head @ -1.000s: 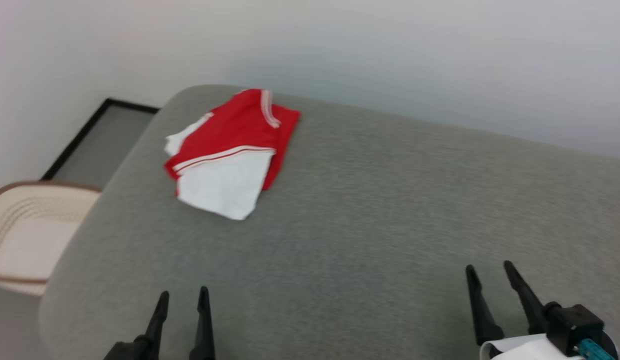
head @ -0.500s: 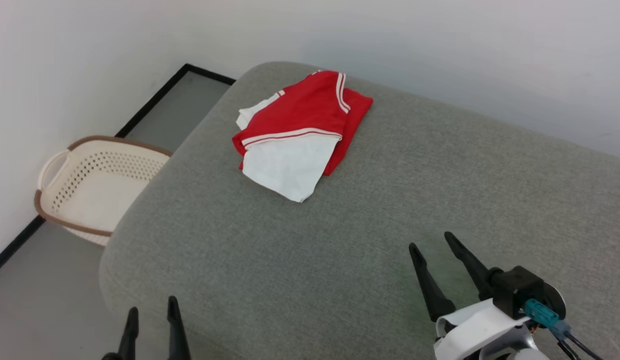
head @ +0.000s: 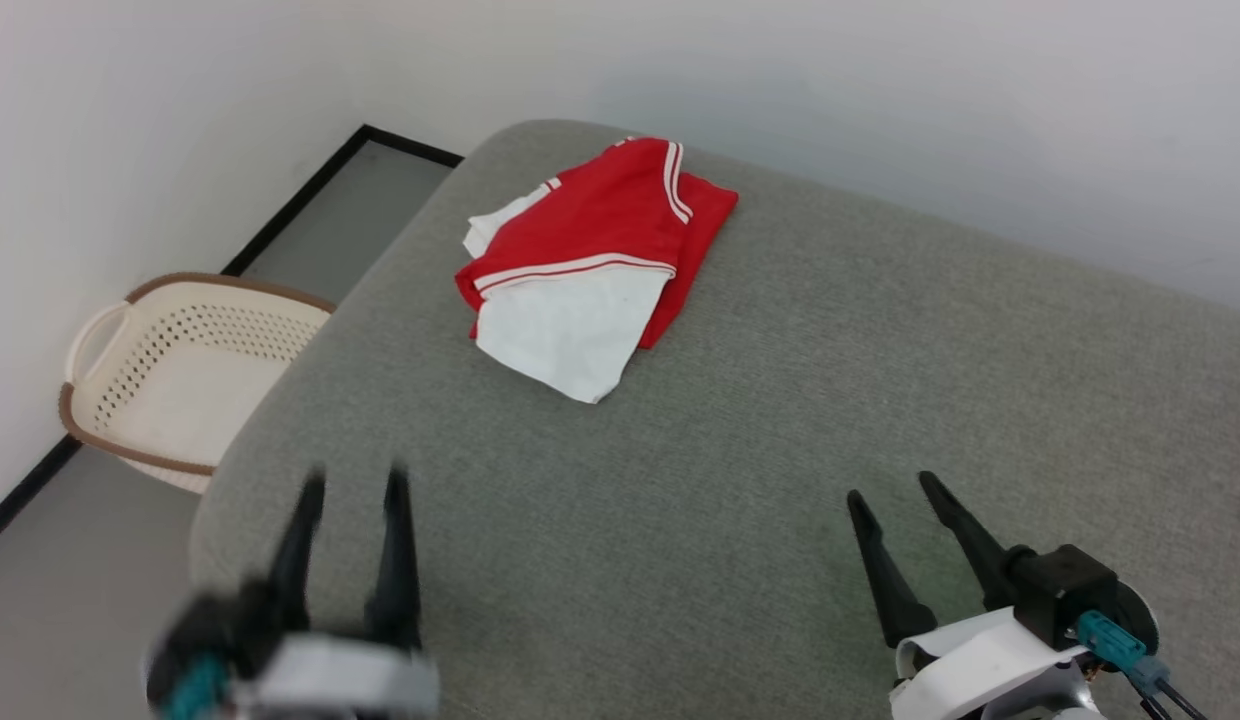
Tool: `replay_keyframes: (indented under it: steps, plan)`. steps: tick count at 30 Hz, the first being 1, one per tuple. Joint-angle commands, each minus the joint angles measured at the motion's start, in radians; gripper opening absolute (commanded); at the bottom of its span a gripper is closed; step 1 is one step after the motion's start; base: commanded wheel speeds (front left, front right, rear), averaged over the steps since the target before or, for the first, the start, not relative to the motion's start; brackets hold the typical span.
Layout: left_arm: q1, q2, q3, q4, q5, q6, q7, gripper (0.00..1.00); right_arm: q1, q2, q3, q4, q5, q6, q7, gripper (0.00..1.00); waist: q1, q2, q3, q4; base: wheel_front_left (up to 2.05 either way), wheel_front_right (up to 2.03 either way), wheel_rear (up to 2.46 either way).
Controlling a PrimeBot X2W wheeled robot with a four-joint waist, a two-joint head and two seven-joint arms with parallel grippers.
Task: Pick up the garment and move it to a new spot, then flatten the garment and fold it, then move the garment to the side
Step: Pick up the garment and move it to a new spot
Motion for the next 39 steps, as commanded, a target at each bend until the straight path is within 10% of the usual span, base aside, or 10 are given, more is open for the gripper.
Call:
replay_keyframes:
  steps: [1, 9, 18, 28, 39]
  plan:
    - [-0.095, 0.028, -0.002, 0.019, 0.025, -0.034, 0.000, 1.00, 0.015, 0.003, -0.015, -0.018, -0.018, -0.001, 0.003, 1.00, -0.0001, 0.0000, 0.016, -0.014, 0.00, 0.00, 0.00]
    - [-0.602, 0.179, 0.014, 0.194, 0.040, -0.102, 0.000, 1.00, -0.042, 0.001, 0.008, -0.113, -0.071, -0.001, 0.042, 1.00, -0.0001, 0.0000, 0.176, -0.203, 0.00, 0.00, 0.00]
    - [-1.041, 0.358, -0.099, 0.692, -0.121, -0.112, 0.076, 1.00, -0.123, 0.013, 0.056, -0.130, -0.086, -0.001, 0.019, 1.00, -0.0001, 0.0000, 0.318, -0.376, 0.00, 0.00, 0.00]
    - [-1.170, 0.491, -0.343, 0.919, -0.461, -0.111, 0.547, 1.00, -0.190, 0.028, 0.128, -0.112, -0.086, -0.001, -0.014, 1.00, -0.0001, 0.0000, 0.394, -0.468, 0.00, 0.00, 0.00]
    - [-1.144, 0.538, -0.510, 0.972, -0.630, -0.111, 0.714, 1.00, -0.219, 0.028, 0.141, -0.156, -0.114, -0.001, 0.006, 1.00, -0.0001, 0.0000, 0.467, -0.505, 0.00, 0.00, 0.00]
